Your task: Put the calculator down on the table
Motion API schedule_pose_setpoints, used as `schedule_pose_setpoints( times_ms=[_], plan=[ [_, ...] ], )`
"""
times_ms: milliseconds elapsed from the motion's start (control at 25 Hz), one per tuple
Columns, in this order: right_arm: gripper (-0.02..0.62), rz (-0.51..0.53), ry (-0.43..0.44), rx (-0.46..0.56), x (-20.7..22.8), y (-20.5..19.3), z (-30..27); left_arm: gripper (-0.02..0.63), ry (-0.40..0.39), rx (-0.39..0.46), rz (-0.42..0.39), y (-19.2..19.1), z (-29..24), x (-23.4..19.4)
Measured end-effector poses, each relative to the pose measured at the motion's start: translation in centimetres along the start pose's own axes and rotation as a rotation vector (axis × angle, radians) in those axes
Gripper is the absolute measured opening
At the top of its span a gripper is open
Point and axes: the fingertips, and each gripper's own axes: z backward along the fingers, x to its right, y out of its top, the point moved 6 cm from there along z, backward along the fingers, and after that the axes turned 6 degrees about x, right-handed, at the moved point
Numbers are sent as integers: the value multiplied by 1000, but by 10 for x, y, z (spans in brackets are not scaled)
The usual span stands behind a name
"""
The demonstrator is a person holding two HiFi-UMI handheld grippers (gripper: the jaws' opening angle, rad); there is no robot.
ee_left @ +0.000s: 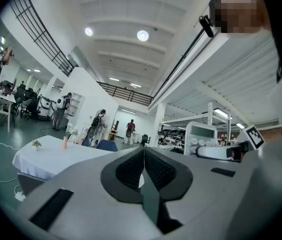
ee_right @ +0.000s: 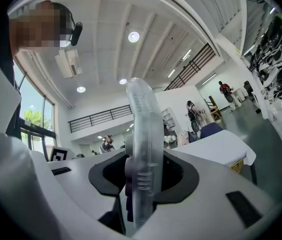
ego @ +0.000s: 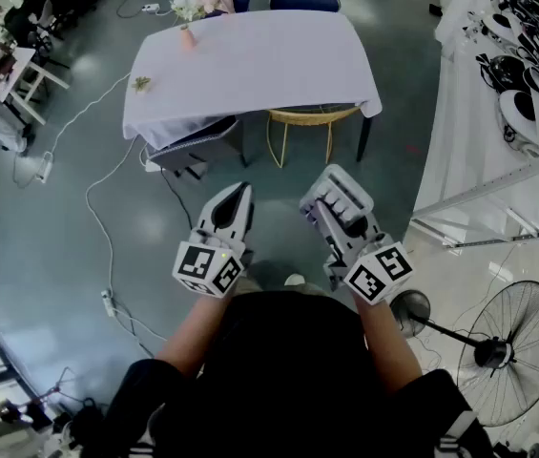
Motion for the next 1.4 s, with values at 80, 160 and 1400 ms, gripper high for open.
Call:
schedule_pose_setpoints(
  times_ms=[80, 160, 1400],
  plan=[
    [124, 2, 7, 2, 2, 1, 1, 6, -5, 2, -5, -2, -3, 3],
    [124, -2, 13, 7, 4, 1, 3, 6, -10, 3, -7, -4, -4, 7],
    [124, -53, -121, -288, 173, -39, -337, 6, -108, -102, -46, -10, -209, -230]
  ],
)
